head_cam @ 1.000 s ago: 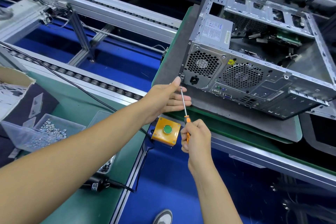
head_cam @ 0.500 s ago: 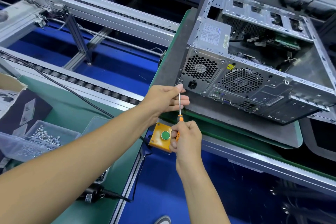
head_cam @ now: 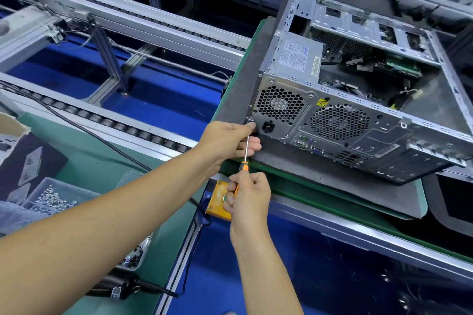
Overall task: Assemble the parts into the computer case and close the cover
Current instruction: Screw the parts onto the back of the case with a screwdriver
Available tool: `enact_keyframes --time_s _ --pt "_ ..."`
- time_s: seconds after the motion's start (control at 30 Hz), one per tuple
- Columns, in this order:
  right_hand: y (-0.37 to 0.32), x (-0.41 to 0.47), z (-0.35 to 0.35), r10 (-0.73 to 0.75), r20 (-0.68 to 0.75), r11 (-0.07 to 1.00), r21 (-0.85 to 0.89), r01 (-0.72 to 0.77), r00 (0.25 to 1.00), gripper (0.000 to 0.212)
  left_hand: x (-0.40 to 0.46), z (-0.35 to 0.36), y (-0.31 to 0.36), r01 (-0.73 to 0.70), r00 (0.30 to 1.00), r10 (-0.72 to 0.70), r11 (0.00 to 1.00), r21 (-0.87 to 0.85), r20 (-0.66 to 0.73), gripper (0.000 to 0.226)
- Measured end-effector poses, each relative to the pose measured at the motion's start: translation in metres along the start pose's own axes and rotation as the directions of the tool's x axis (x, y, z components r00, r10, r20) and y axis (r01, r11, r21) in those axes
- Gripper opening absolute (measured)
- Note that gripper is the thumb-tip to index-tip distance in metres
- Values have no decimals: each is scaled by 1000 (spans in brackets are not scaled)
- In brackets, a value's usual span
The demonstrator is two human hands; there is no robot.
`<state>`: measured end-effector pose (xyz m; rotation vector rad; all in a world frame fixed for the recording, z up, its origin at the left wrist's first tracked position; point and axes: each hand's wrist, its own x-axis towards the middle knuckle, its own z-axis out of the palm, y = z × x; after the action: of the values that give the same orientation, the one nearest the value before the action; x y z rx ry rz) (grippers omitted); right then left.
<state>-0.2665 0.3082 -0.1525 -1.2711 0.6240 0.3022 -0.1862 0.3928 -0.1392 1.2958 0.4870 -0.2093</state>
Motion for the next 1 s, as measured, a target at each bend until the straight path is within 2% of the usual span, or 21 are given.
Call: enact_keyframes --time_s 0.5,0.7,0.77,0.87,1.0 --pt "-2 10 8 31 7 999 26 -32 999 20 8 -2 3 -40 998 35 995 90 50 31" --pt "0 7 10 94 39 985 138 -99 995 13 -5 -5 4 -17 984 -8 990 137 175 28" --pt "-2 6 11 110 43 984 134 -115 993 8 -11 -9 2 -23 978 -17 981 190 206 23" --pt "-4 3 13 132 45 980 145 -137 990 11 -18 -17 -4 -32 977 -38 948 318 211 21" --pt "-4 2 16 159 27 971 178 -161 987 17 -22 -24 -15 -97 984 27 910 404 174 20"
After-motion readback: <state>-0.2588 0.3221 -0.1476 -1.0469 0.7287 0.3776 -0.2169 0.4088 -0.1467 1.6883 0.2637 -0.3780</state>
